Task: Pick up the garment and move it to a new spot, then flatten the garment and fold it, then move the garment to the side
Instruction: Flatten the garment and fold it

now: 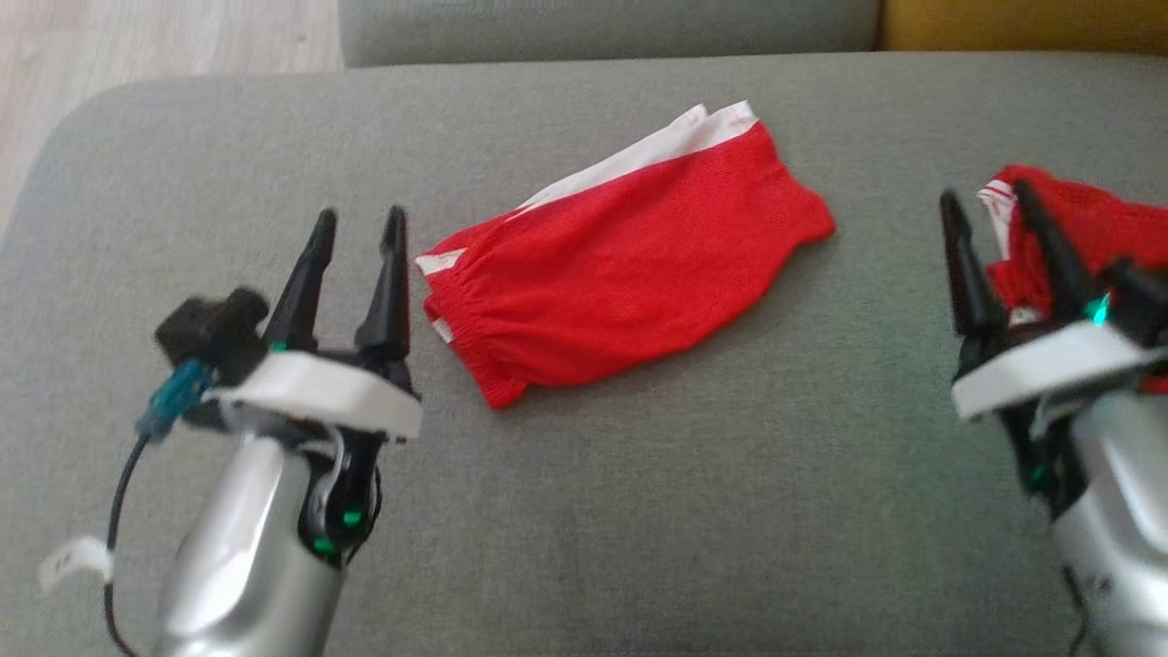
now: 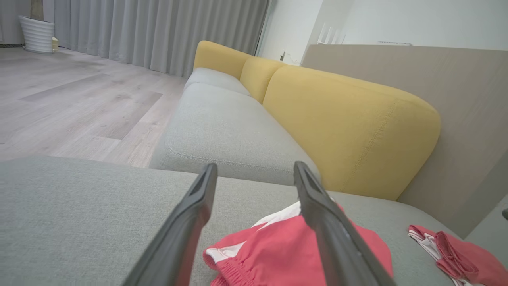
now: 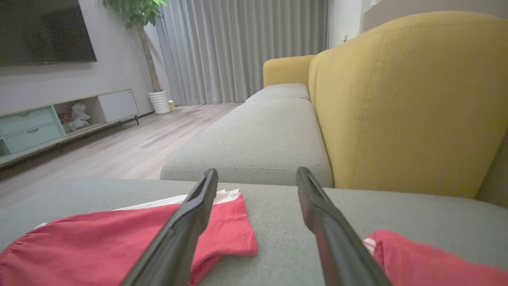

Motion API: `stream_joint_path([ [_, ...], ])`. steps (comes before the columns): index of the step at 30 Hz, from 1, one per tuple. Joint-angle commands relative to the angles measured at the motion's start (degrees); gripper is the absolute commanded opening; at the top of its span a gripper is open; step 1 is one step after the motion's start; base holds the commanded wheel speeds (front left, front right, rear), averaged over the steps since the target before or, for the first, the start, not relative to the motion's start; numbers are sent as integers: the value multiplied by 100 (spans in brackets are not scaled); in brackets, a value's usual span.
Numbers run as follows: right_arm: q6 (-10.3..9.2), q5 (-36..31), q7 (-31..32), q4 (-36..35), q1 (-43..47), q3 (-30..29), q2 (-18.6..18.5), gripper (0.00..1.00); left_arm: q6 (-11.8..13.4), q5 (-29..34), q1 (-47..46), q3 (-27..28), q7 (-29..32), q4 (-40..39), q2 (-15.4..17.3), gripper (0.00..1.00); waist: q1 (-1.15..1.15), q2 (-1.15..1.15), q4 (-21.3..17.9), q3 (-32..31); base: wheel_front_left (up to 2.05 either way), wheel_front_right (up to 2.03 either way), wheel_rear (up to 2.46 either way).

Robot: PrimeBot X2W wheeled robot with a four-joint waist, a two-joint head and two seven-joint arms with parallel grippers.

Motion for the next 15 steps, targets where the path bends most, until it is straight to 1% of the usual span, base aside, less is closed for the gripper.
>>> stream_joint_path([
  [1,37,-89,-62,-263,90,-63,73,100,-12,86,-70,301,-70,-260,58,100,1,0,-95,-86,0,0,0],
  [4,37,-401,-62,-668,643,-453,455,100,-122,299,376,590,-70,-506,-106,100,1,0,-201,-170,0,0,0],
  [7,37,-759,-62,-1015,1104,-696,711,100,-178,702,766,788,-70,-707,-212,100,1,0,-287,-198,0,0,0],
  [9,37,-912,-62,-1163,1359,-847,868,100,-195,829,967,919,-70,-799,-307,100,1,0,-315,-196,0,0,0],
  [15,37,-1227,-24,-1425,1717,-1000,1088,100,-324,958,1214,1125,-70,-938,-433,100,1,0,-347,-152,0,0,0],
])
